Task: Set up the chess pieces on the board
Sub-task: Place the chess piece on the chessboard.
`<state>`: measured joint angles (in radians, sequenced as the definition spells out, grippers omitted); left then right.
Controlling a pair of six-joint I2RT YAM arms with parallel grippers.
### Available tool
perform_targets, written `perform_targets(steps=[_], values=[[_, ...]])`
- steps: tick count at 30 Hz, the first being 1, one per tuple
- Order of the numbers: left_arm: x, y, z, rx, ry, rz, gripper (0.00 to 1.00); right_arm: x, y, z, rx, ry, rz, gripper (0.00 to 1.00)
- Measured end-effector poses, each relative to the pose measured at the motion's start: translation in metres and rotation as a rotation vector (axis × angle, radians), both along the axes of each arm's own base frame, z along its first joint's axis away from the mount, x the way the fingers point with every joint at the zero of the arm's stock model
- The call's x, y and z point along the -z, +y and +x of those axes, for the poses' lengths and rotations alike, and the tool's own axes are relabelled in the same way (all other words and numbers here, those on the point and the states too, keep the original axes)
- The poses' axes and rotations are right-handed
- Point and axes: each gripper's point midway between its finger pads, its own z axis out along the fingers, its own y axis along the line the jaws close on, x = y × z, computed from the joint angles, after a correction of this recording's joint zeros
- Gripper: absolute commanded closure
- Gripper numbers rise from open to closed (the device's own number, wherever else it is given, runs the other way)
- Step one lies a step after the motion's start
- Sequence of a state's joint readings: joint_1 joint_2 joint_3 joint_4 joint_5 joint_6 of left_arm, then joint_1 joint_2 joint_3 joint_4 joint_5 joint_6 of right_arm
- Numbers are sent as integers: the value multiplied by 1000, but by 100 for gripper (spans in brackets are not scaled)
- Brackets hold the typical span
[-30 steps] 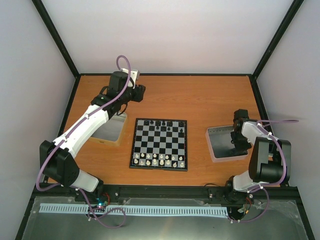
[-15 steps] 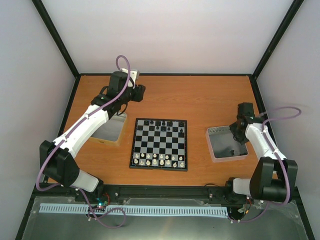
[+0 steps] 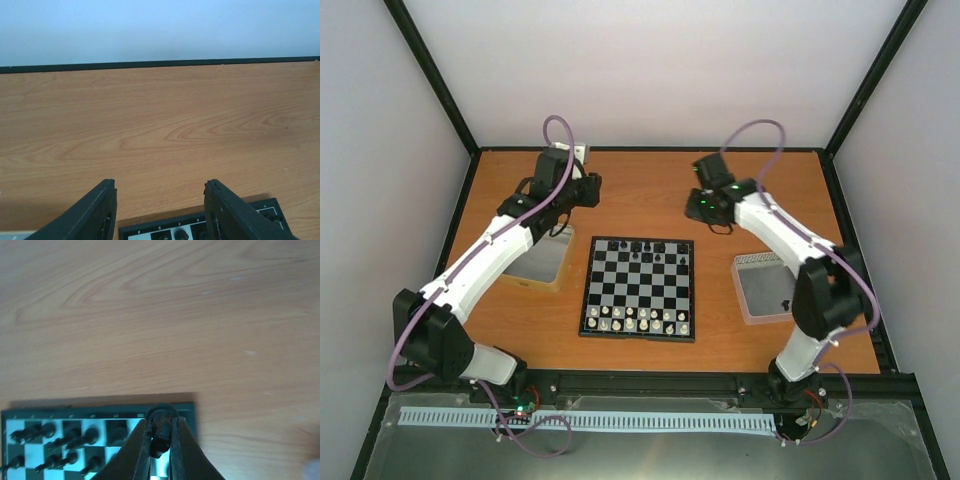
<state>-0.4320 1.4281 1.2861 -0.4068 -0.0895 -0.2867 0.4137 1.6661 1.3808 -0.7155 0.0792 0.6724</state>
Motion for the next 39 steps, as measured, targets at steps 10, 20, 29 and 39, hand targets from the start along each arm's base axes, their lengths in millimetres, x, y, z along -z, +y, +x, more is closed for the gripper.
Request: perform_targets(steps=[10, 20, 29, 39], values=[[4, 16, -13, -58, 3, 16, 51, 45, 92, -7, -307, 117, -57, 97], [8, 18, -13, -61, 10, 23, 51, 74, 91, -20, -380, 240, -105, 97], [9, 17, -14, -60, 11, 24, 51, 90, 88, -29, -413, 302, -132, 97], [8, 17, -13, -50, 6, 34, 51, 102, 88, -27, -433, 331, -157, 97]])
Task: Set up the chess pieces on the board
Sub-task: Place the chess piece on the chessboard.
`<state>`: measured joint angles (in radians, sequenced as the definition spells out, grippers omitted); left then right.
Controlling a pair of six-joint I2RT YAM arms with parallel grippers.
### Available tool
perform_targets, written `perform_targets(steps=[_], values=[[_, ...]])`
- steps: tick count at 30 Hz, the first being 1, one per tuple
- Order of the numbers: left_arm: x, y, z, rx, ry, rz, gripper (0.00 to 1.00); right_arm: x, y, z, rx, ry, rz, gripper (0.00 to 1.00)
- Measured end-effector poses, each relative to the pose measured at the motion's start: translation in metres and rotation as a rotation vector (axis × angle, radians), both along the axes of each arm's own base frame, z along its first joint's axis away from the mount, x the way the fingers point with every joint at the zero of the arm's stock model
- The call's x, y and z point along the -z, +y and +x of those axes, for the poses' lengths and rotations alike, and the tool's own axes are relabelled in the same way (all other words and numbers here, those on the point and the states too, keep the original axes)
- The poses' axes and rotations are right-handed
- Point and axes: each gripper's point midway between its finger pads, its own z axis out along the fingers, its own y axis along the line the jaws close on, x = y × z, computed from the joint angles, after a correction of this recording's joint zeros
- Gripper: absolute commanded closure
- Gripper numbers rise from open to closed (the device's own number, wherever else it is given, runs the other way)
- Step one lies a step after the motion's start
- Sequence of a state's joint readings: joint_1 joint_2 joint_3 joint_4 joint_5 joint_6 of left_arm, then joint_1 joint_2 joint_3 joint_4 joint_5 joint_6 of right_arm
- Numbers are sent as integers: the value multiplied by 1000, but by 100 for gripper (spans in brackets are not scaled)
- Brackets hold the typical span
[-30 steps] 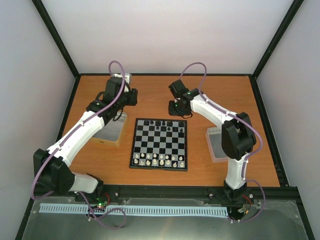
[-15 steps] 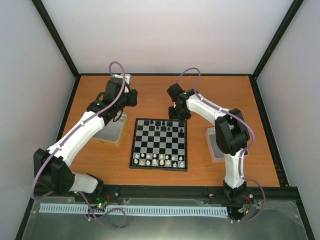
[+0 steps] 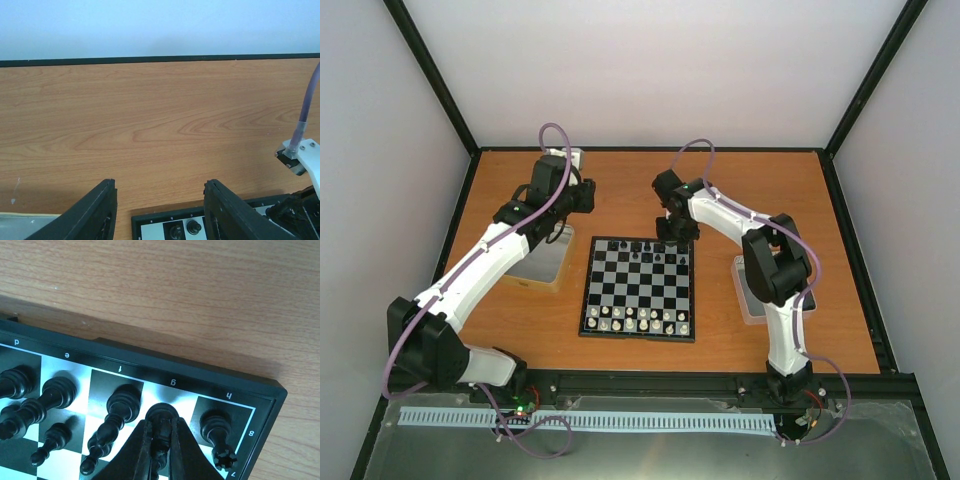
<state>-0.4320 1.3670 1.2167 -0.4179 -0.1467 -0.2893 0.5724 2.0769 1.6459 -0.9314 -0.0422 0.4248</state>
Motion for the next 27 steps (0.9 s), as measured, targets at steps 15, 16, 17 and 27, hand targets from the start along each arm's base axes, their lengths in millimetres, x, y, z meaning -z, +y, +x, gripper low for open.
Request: perform_targets(steps=[15, 16, 17, 27], values=[[1, -1, -1, 17, -1, 11, 51, 12, 1, 3, 1, 22, -19, 88], [1, -1, -1, 18, -1, 12, 51, 12, 2, 4, 3, 22, -18, 87], [1, -1, -1, 18, -2, 13, 51, 12, 2, 4, 5, 22, -18, 86], [2, -2, -1, 23, -1, 13, 51, 14, -4, -8, 2, 52, -29, 81]])
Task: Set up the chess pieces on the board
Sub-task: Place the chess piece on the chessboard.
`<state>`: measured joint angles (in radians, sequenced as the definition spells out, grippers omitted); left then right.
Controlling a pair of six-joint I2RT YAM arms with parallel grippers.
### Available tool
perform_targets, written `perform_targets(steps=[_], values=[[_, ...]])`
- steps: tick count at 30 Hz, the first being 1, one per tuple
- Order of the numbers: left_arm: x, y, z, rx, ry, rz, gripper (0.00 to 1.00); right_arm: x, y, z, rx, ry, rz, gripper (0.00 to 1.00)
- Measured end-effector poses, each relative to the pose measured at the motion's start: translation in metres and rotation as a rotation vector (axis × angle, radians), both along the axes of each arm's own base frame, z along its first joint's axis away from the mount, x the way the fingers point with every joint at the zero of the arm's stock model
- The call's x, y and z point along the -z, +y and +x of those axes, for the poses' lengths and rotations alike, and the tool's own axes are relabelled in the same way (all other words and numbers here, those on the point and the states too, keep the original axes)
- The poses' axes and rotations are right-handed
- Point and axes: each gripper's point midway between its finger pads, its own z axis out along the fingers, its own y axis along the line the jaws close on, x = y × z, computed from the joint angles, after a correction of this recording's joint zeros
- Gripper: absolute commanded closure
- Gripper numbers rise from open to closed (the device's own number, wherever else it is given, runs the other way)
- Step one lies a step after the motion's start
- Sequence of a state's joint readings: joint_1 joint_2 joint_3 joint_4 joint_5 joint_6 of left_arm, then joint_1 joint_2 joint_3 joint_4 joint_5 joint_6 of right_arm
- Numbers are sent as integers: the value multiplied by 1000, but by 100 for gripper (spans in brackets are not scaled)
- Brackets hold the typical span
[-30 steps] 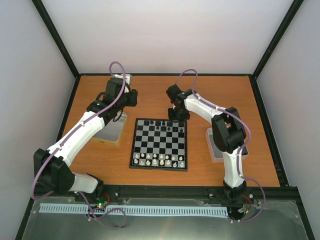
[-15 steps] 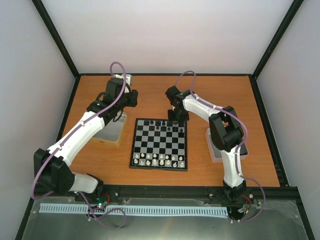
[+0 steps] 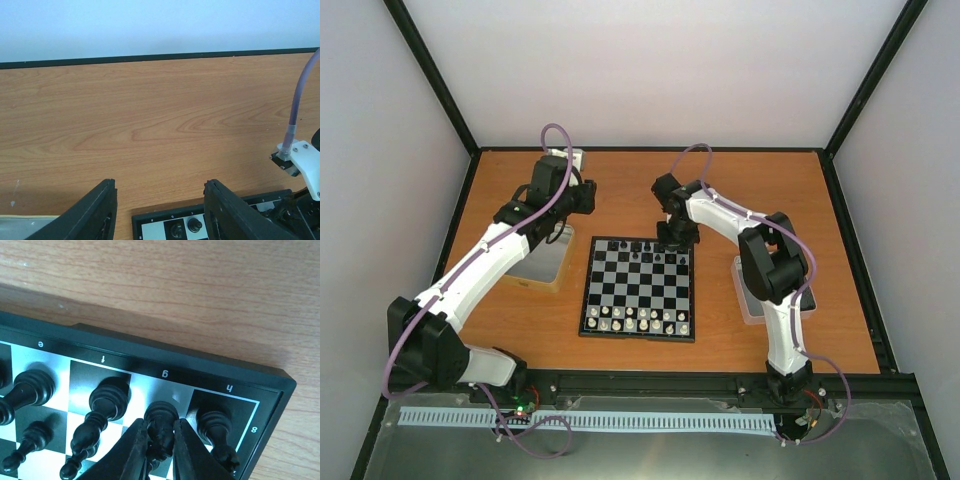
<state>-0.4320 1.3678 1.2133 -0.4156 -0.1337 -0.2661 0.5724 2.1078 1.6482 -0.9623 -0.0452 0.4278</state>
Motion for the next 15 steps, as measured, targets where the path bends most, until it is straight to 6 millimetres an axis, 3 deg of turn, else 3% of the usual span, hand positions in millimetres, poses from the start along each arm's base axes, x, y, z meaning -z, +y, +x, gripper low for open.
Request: perform_targets(steps=[5, 9, 15], values=[[0, -1, 0, 4, 1, -2, 51, 0, -1, -2, 8, 9, -4, 72], [0, -1, 0, 6, 2, -4, 51, -6, 0, -1, 17, 1, 11, 71], [0, -2, -1, 9, 3, -6, 51, -36, 4, 7, 48, -66, 77, 71]])
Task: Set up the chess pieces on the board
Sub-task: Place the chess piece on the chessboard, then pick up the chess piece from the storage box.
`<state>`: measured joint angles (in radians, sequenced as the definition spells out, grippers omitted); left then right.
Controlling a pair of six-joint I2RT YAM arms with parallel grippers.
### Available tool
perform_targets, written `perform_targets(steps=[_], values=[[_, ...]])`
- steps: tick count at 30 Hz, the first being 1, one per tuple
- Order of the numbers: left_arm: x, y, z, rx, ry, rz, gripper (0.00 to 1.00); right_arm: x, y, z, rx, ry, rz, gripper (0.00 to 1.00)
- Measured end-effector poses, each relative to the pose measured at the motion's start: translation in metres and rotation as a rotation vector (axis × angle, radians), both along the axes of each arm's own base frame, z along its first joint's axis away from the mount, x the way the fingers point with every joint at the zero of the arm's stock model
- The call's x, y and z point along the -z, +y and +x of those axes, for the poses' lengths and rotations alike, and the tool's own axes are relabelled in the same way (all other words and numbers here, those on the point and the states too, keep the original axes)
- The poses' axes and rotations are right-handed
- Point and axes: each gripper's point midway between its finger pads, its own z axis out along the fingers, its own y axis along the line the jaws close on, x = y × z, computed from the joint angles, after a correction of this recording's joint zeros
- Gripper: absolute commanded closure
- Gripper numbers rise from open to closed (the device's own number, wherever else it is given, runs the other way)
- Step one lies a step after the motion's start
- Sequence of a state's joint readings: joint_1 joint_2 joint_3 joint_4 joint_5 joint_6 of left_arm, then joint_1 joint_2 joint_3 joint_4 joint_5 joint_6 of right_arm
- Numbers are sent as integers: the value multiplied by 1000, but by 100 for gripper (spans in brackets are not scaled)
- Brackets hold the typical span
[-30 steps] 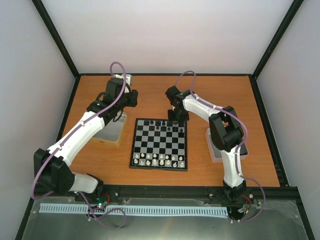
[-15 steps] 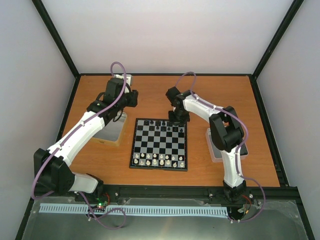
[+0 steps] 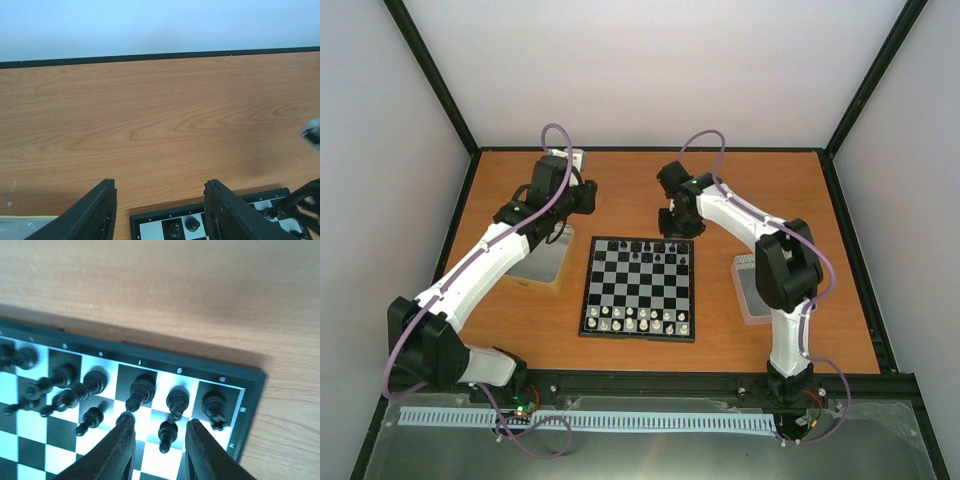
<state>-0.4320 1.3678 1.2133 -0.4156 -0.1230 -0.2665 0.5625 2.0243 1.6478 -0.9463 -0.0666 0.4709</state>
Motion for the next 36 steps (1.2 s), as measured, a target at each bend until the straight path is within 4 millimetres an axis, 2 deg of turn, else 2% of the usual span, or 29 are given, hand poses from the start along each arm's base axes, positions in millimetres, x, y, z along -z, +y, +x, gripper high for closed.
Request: perform_targets(steps=[3, 6, 10, 13, 15, 19, 24, 26, 28, 36], values=[[0, 0, 0, 0, 0, 0, 51, -29, -10, 8, 48, -81, 26, 72], [0, 1, 0, -6, -2, 3, 51, -61, -46, 8, 154, -175, 27, 72], [0, 4, 2, -19, -4, 11, 51, -83, -142, -10, 400, -243, -16, 72], [3, 4, 3, -23, 0, 16, 51, -79, -207, -33, 575, -232, -90, 71], [5, 4, 3, -24, 5, 18, 51, -69, -230, -52, 631, -191, -144, 70], [13, 3, 6, -23, 22, 27, 51, -40, -247, -84, 675, -77, -214, 59], [27, 1, 10, -23, 54, 42, 50, 7, -276, -133, 774, 99, -266, 53], [31, 0, 11, -23, 63, 46, 50, 18, -281, -144, 801, 142, -264, 50], [33, 0, 12, -23, 69, 49, 51, 25, -282, -148, 810, 163, -259, 50], [39, 7, 17, -41, 82, 54, 51, 55, -286, -140, 800, 204, -218, 55]])
